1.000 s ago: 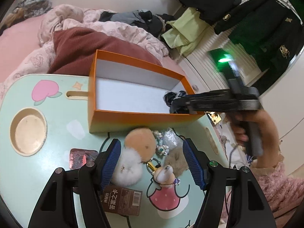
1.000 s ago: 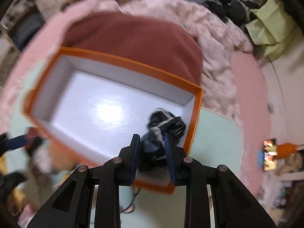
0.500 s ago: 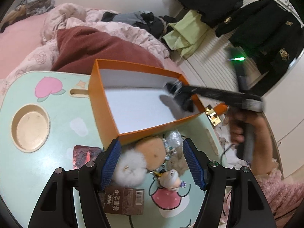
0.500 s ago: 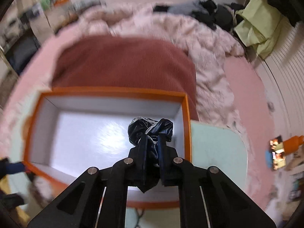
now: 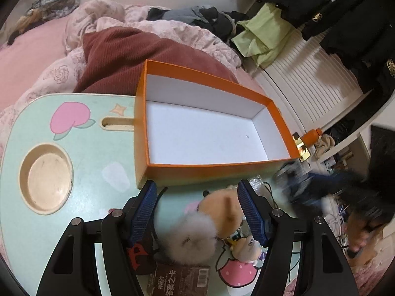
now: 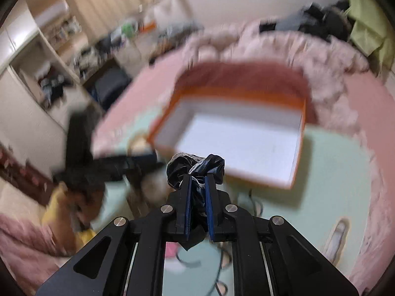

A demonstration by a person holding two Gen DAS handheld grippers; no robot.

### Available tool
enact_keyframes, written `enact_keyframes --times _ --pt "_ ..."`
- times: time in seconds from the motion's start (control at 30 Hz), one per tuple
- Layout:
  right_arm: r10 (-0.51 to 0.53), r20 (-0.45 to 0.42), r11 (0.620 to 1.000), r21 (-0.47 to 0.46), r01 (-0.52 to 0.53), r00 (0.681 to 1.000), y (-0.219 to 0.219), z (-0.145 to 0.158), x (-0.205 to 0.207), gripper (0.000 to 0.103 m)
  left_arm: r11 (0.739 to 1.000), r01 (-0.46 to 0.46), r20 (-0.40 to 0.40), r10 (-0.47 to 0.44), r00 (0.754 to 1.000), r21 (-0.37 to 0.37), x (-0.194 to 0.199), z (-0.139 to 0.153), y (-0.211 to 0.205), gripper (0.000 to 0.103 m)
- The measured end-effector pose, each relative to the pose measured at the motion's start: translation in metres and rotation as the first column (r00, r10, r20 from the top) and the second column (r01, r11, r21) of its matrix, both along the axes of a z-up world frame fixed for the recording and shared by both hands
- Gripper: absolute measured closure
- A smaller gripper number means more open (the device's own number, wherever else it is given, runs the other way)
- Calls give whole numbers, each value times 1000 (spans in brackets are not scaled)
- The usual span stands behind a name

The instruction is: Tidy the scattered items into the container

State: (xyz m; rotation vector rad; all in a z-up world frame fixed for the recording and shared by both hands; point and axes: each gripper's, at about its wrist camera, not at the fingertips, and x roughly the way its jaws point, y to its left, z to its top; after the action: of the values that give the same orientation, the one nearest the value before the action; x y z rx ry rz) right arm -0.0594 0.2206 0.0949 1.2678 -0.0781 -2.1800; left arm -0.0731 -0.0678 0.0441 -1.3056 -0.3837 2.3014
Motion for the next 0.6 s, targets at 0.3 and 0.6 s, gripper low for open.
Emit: enact_keyframes --times 0.3,0.6 --pt "-228 -47 971 -82 224 972 1 -13 -10 59 998 -52 -94 54 994 28 27 29 -12 36" --pt "-303 -347 952 -78 295 887 1 23 69 31 997 -78 -167 78 983 2 87 37 -7 31"
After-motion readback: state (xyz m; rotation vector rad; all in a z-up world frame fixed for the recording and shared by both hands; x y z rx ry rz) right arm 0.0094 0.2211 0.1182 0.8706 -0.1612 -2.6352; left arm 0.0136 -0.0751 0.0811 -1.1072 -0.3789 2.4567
